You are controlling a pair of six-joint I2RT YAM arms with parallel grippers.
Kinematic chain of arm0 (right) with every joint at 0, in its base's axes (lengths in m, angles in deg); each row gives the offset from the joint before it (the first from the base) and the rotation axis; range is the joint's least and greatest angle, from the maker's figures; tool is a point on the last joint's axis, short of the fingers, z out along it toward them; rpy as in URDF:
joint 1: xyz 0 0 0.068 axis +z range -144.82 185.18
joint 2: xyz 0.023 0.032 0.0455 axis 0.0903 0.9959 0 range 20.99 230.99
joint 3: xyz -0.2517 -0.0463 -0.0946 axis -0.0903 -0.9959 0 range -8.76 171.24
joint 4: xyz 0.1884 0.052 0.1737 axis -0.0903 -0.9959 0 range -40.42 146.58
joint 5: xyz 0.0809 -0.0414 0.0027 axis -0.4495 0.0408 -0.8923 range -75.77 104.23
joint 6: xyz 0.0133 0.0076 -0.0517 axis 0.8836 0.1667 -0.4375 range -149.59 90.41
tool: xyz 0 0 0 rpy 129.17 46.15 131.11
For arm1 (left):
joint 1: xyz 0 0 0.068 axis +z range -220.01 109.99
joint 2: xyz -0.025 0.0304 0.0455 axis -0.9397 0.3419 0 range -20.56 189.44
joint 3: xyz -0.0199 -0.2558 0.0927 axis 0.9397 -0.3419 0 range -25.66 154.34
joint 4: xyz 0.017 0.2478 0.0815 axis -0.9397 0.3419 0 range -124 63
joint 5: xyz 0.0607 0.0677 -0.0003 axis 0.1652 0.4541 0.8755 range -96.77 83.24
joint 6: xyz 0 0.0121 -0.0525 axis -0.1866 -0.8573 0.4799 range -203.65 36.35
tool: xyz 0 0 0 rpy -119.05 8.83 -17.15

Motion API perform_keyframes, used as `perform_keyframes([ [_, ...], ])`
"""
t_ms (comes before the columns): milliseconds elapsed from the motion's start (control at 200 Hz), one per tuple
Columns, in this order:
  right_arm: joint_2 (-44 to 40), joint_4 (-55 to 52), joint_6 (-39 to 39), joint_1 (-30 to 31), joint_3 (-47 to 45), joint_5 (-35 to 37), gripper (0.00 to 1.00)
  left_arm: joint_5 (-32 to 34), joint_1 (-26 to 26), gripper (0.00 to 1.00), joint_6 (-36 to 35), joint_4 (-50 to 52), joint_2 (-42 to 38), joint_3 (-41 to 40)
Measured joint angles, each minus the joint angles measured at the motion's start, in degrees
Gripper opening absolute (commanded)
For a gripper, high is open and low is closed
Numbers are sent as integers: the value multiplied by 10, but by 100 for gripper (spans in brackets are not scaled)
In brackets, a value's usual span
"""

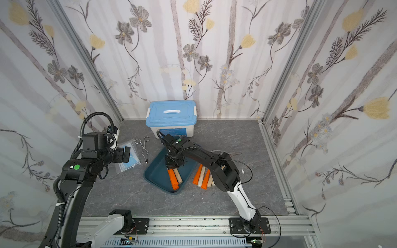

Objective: Put small sickles into storage boxes
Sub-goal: Place the sickle in the storage box.

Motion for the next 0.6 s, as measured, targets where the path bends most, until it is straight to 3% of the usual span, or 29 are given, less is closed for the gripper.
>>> perform_keyframes([
  [600, 40, -6, -26, 6, 19, 6, 12, 2, 0, 100, -28, 2, 2, -7],
])
